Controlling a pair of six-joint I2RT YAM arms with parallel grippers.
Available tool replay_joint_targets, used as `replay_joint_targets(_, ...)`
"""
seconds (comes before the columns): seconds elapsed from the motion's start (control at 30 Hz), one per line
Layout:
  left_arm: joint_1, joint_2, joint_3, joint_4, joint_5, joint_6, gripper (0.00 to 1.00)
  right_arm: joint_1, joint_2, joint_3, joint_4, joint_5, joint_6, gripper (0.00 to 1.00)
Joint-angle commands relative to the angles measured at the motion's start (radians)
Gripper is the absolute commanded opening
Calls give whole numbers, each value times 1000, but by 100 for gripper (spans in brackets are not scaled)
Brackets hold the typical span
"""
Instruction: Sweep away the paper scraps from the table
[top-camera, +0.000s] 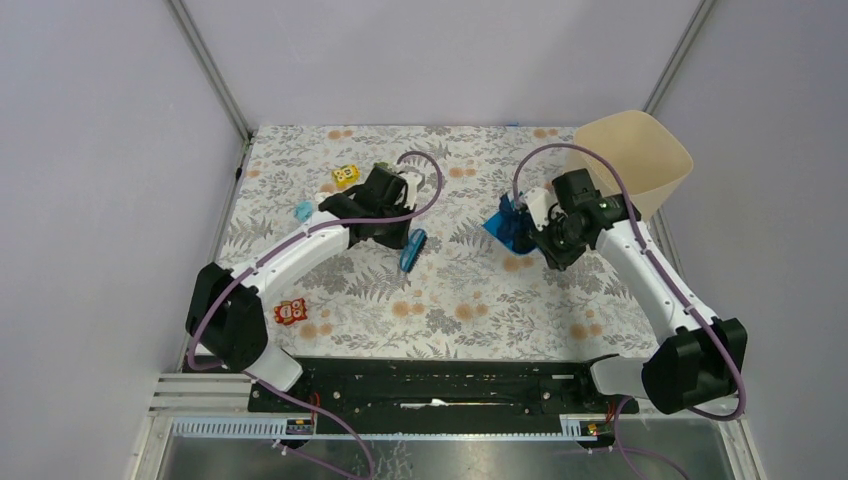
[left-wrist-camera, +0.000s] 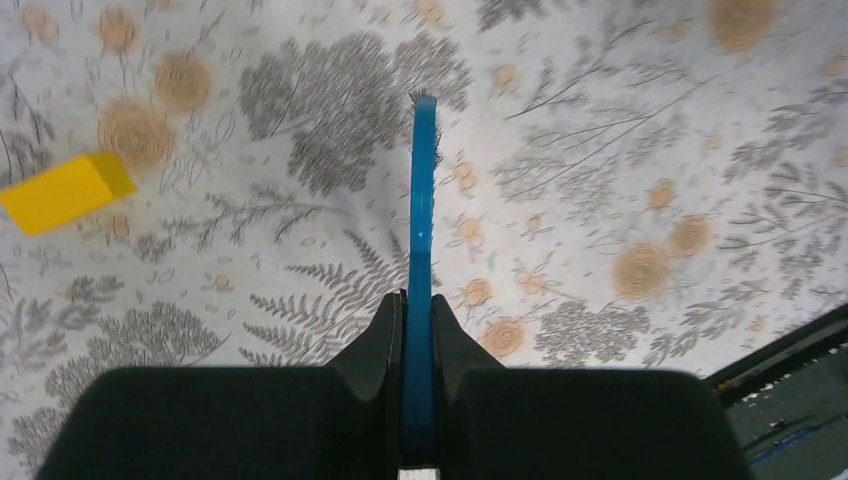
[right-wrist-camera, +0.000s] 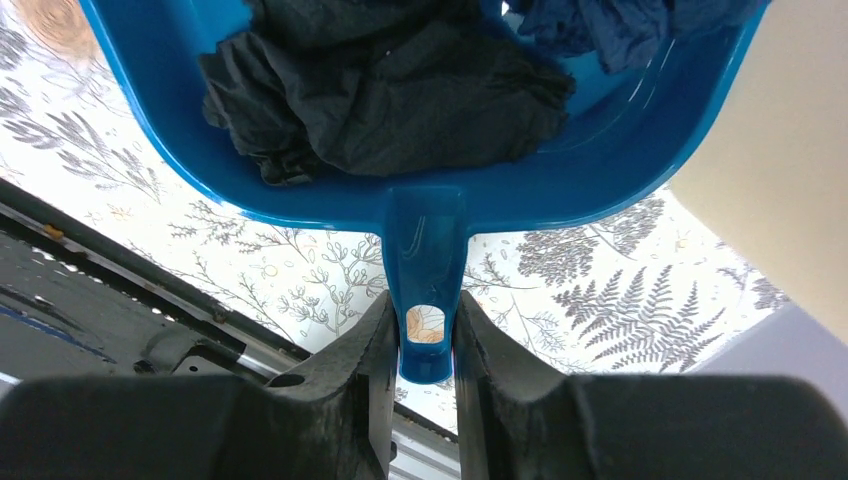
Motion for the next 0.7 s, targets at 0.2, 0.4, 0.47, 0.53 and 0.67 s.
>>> replay_joint_targets(0.2, 84, -35, -49, 142, 34, -95, 0, 0, 6, 303, -95, -71, 64, 0)
replay_joint_targets(0.4, 152, -59, -83, 220, 83, -190, 0, -1, 46, 404, -85, 12, 73, 0)
replay_joint_targets(0.47, 170, -60, -87, 232, 109, -204, 0, -5, 64, 448, -85, 44, 77, 0)
replay_joint_targets(0.53, 181, -61, -84, 231, 114, -210, 0, -25, 80, 499, -87, 41, 90, 0)
replay_joint_targets(0.67, 193, -77, -90, 237, 111, -207, 0, -93, 138, 631, -129, 15, 116, 0)
